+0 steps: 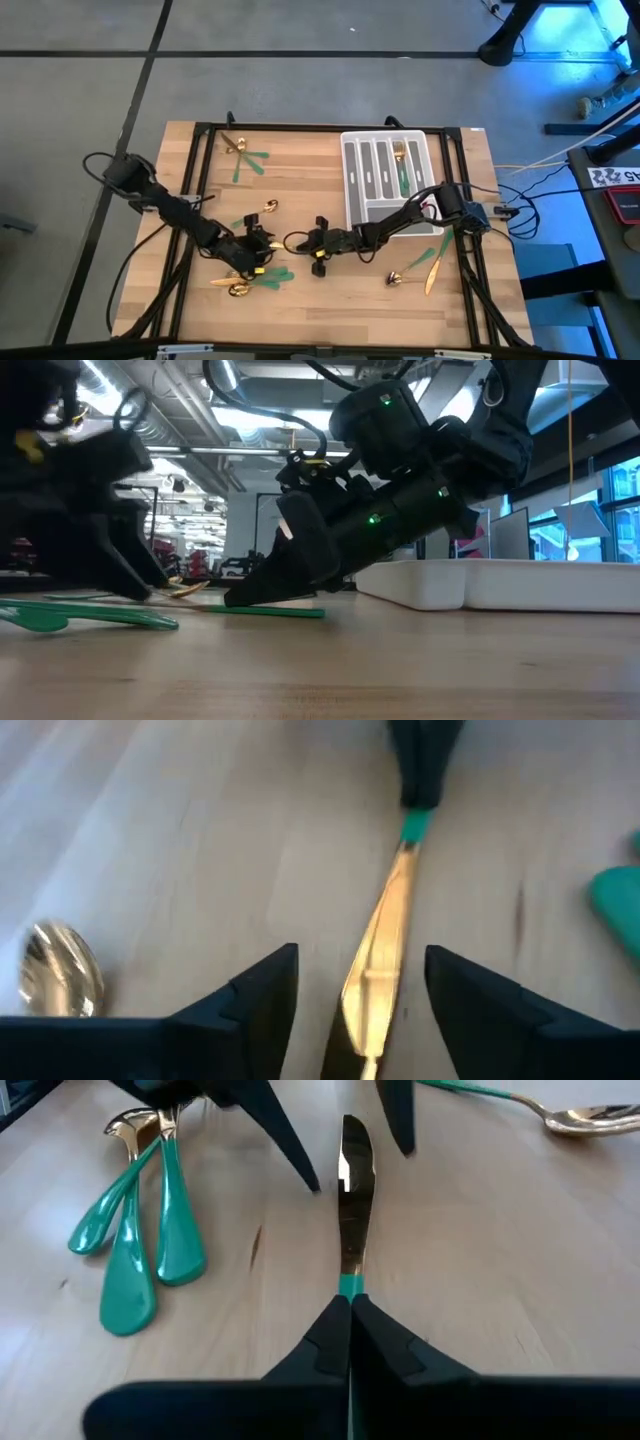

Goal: Sort silverware
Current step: Put the green knife into the silverware tray

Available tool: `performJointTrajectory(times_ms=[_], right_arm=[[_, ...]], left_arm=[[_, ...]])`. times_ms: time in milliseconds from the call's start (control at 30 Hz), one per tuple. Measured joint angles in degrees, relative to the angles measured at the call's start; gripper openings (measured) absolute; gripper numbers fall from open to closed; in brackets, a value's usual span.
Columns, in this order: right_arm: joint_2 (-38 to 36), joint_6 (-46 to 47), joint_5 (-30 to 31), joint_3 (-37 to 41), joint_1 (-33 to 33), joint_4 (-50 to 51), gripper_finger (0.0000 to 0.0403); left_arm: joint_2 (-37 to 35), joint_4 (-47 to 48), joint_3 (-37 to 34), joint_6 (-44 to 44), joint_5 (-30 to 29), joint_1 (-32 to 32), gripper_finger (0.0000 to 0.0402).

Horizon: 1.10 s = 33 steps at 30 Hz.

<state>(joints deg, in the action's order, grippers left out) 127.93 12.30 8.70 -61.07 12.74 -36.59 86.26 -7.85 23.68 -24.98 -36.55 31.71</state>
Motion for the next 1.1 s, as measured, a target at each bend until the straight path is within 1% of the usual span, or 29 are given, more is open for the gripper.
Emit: performJointTrajectory(times_ms=[67,167,233,333,533,567,633,733,767,967,1100], right_arm=[[-1.1,-1.1,0.9,0.0,0.1,-0.2,0.0021],[-3.3,-2.4,1.7,0.3,0.1,1.7,0.0038],[-5.1,-2.5,1.8,0.3,0.1,3.2,0.0057],[-7.5,-2.5,2.1,0.0,0.1,4.9,0.0096],[-7.6,-2.2,2.4,0.1,2.0,14.0,0.0177],[-7.7,-2.4,3.4,-0.1,2.4,15.8,0.0187],[-7.8,-1.8,6.1,-0.3,3.1,19.6,0.02],[-8.0,-0.5,10.9,-0.3,4.1,22.9,0.0205],[-8.0,-0.4,11.1,-0.3,4.1,23.0,0.0205],[-8.0,0.0,8.3,-0.2,3.4,22.8,0.0185],[-7.6,2.1,3.0,-0.3,1.8,23.7,0.0147]], left_arm=[[1.4,-0.4,0.1,-0.9,0.7,-0.4,0.0207],[3.3,-1.0,0.2,-2.4,1.6,-1.0,0.0185],[4.0,-1.1,0.3,-2.8,2.1,-1.0,0.0162],[4.2,-1.0,0.3,-3.2,3.0,-0.9,0.0123],[4.3,-1.4,0.3,-2.9,4.5,-0.9,0.0033],[4.1,-1.4,0.3,-2.5,5.1,-0.9,0.0019],[3.8,-1.8,0.2,-1.0,6.4,-1.0,0.0007],[2.9,-2.0,0.3,1.5,7.3,-0.7,0.0007],[2.4,-1.9,0.4,2.2,7.5,-0.5,0.0004],[-1.2,-1.1,0.9,5.1,10.5,-0.2,0.0001],[-4.1,-1.6,1.1,7.0,8.4,0.2,0.0001]])
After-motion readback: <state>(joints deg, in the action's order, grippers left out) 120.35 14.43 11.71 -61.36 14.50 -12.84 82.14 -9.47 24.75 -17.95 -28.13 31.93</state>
